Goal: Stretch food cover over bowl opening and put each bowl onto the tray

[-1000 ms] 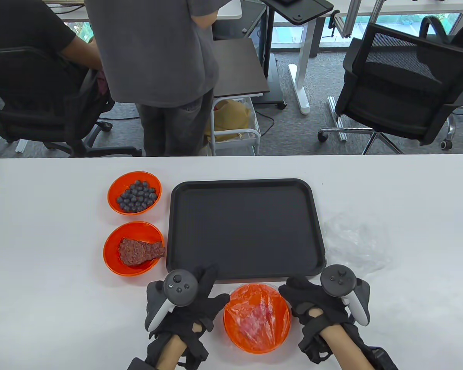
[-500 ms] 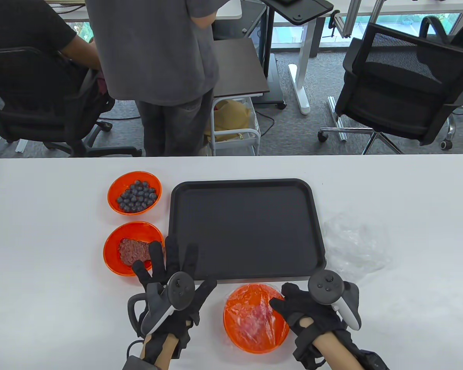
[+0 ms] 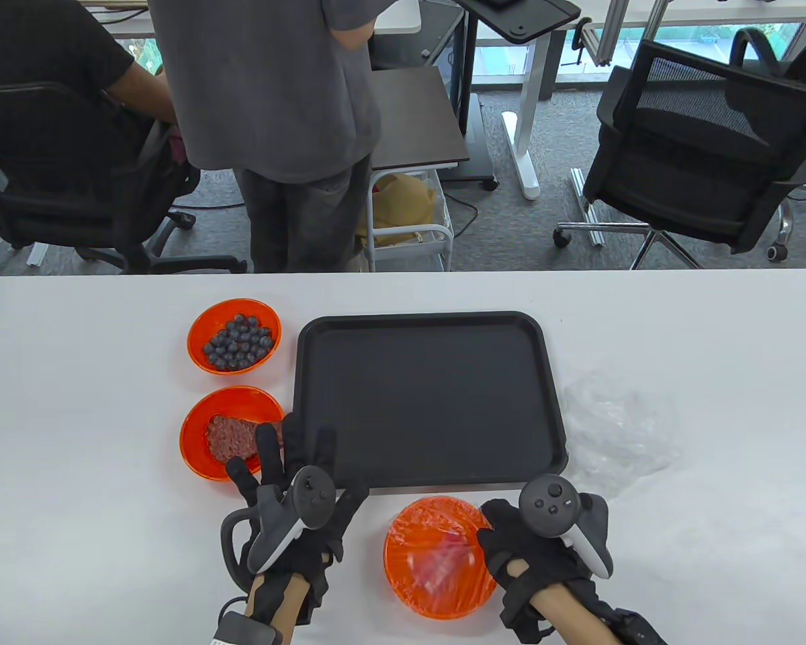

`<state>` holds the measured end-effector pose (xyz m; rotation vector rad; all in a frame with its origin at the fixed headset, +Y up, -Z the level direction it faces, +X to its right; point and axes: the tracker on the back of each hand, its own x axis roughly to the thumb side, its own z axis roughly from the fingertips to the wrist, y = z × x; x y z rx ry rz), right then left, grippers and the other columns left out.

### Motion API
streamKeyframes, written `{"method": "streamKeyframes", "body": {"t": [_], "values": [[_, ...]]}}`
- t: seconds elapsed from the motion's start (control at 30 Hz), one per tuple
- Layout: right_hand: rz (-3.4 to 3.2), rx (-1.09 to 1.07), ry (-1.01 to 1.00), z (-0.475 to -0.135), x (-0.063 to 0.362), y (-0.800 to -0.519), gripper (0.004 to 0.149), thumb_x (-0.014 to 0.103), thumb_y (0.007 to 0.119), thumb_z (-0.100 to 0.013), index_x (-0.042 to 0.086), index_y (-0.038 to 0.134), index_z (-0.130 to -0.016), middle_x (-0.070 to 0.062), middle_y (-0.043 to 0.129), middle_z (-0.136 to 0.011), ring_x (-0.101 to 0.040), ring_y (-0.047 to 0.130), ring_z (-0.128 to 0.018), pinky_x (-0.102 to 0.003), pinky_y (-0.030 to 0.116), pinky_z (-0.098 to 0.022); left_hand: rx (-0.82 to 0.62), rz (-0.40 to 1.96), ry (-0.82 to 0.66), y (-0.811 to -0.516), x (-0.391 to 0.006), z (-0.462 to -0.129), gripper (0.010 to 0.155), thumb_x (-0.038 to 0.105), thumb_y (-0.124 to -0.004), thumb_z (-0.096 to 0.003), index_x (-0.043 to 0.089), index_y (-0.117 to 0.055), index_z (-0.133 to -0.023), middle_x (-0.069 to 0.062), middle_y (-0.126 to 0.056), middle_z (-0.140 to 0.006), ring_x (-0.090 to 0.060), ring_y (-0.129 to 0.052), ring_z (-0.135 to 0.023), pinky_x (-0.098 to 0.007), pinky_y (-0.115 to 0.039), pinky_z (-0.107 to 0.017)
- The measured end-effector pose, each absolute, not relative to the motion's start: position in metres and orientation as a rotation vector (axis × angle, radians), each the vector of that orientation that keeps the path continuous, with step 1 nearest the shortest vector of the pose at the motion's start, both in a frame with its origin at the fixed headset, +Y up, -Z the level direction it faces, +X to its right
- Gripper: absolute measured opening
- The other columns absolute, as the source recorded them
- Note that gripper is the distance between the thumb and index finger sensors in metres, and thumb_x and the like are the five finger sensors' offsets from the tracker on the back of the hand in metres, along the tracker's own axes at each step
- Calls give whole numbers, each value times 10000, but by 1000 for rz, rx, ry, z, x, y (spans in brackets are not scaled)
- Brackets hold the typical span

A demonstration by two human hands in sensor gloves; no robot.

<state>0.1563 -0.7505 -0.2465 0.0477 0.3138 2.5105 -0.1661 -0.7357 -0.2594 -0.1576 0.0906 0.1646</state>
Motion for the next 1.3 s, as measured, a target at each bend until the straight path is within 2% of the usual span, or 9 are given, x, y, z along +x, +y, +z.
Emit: {"method": "streamKeyframes", "body": {"t": [0.2, 0.33, 0.5, 0.87, 1.3], "values": [[2480, 67, 335, -250, 158, -746, 538, 213, 976, -411, -47, 919, -878, -219, 1059, -665, -321, 1197, -330, -250, 1064, -138, -217, 148, 97, -740, -165, -261, 866, 869, -513, -404, 551, -135, -1116, 130, 106, -1202, -215, 209, -1095, -624, 112, -687], [2454, 36, 279, -258, 167, -729, 535, 213, 975, -413, -44, 922, -879, -219, 1061, -664, -323, 1196, -328, -250, 1063, -139, -224, 179, 99, -740, -166, -260, 857, 860, -475, -400, 543, -136, -1120, 131, 110, -1201, -212, 215, -1092, -621, 117, -684], [2392, -93, 194, -291, 186, -712, 536, 216, 975, -414, -36, 922, -884, -217, 1061, -670, -325, 1193, -337, -254, 1061, -145, -220, 181, 96, -738, -165, -258, 860, 858, -466, -400, 535, -123, -1119, 127, 113, -1200, -213, 215, -1091, -621, 114, -685], [2314, -514, 50, -378, 219, -716, 556, 209, 991, -403, -47, 907, -889, -235, 1049, -681, -339, 1192, -349, -254, 1067, -157, -252, 170, 86, -738, -160, -256, 860, 855, -479, -407, 532, -121, -1119, 125, 108, -1203, -211, 215, -1090, -620, 111, -689], [2172, -870, -8, -428, 228, -735, 556, 255, 984, -422, 4, 889, -910, -191, 1038, -710, -305, 1191, -378, -219, 1074, -187, -286, 150, 76, -739, -153, -255, 859, 857, -480, -411, 534, -118, -1120, 127, 116, -1197, -208, 226, -1083, -616, 115, -688]]}}
